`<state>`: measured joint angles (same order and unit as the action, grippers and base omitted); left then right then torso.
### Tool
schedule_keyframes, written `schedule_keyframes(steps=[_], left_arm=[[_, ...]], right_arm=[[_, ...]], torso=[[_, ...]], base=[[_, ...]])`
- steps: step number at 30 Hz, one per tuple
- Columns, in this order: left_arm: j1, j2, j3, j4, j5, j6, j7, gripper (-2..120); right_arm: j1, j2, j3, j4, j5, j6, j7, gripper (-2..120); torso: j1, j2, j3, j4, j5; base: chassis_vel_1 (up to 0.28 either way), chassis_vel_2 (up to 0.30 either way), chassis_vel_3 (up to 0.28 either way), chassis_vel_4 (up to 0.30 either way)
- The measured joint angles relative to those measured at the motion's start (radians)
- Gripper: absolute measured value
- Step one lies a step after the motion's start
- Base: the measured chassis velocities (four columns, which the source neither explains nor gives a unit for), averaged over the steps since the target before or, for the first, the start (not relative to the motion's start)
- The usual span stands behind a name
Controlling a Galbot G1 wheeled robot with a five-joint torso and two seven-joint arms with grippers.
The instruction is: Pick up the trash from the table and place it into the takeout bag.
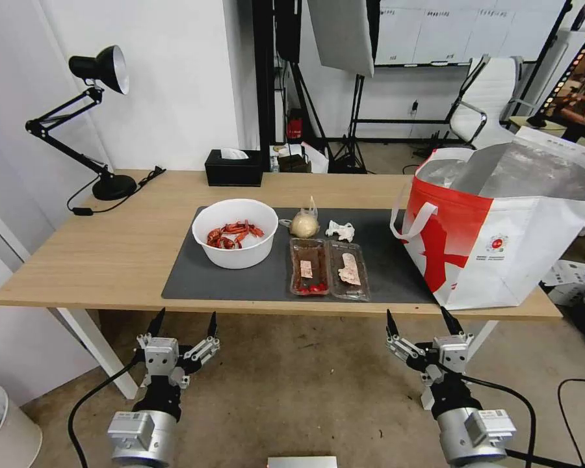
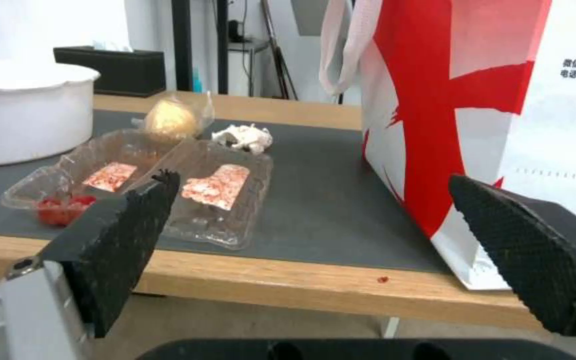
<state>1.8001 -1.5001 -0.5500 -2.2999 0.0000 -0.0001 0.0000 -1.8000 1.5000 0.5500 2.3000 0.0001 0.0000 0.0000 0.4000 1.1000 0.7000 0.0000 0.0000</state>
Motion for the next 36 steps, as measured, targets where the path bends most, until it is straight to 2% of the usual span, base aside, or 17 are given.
schedule_keyframes(steps=[19,22,24,26,27,29,30,31,33,36], left_arm=[[0.0,0.0,-0.001,0.0,-0.002,0.002,0.0,100],[-0.003,-0.006,-0.012,-0.003,-0.023,0.026,-0.001,100],[-0.011,-0.023,-0.04,-0.018,-0.07,0.081,-0.006,100],[-0.023,-0.048,-0.083,-0.038,-0.145,0.167,-0.015,100],[-0.023,-0.048,-0.083,-0.038,-0.145,0.167,-0.015,100],[-0.035,-0.07,-0.122,-0.058,-0.213,0.244,-0.023,100],[-0.042,-0.083,-0.142,-0.066,-0.251,0.277,-0.026,100],[-0.042,-0.083,-0.142,-0.066,-0.251,0.277,-0.026,100],[-0.056,-0.096,-0.146,-0.055,-0.291,0.238,-0.004,100],[-0.058,-0.098,-0.145,-0.051,-0.295,0.225,0.004,100]], right_arm=[[0.001,-0.002,0.0,0.0,0.001,-0.001,0.0,100],[0.018,-0.022,-0.004,-0.005,0.019,-0.021,0.0,100],[0.06,-0.067,-0.011,-0.018,0.059,-0.069,-0.004,100],[0.127,-0.141,-0.024,-0.038,0.124,-0.149,-0.012,100],[0.127,-0.141,-0.024,-0.038,0.124,-0.149,-0.012,100],[0.18,-0.198,-0.031,-0.051,0.163,-0.192,-0.017,100],[0.197,-0.216,-0.036,-0.056,0.181,-0.2,-0.019,100],[0.197,-0.216,-0.036,-0.056,0.181,-0.2,-0.019,100],[0.262,-0.28,-0.052,-0.08,0.248,-0.236,-0.03,100],[0.332,-0.35,-0.069,-0.107,0.322,-0.276,-0.042,100]], torso=[[0.0,0.0,0.0,-0.0001,0.0],[0.0,0.0,0.0,-0.0005,-0.0001],[0.0,0.0,0.0,-0.0001,0.0001],[0.0,0.0,0.0,0.0001,0.0003],[0.0,0.0,0.0,0.0001,0.0003],[0.0,0.0,0.0,0.0007,0.0003],[0.0,0.0,0.0,-0.0001,0.0003],[0.0,0.0,0.0,-0.0001,0.0003],[0.0,0.0,0.0,-0.0001,0.0],[0.0,0.0,0.0,0.0,0.0003]], base=[[0.0,0.0,0.0,0.0],[0.0,0.0,0.0,0.0],[0.0,0.0,0.0,0.0],[0.0,0.0,0.0,0.0],[0.0,0.0,0.0,0.0],[0.0,0.0,0.0,0.0],[0.0,0.0,0.0,0.0],[0.0,0.0,0.0,0.0],[0.0,0.0,0.0,0.0],[0.0,0.0,0.0,0.0]])
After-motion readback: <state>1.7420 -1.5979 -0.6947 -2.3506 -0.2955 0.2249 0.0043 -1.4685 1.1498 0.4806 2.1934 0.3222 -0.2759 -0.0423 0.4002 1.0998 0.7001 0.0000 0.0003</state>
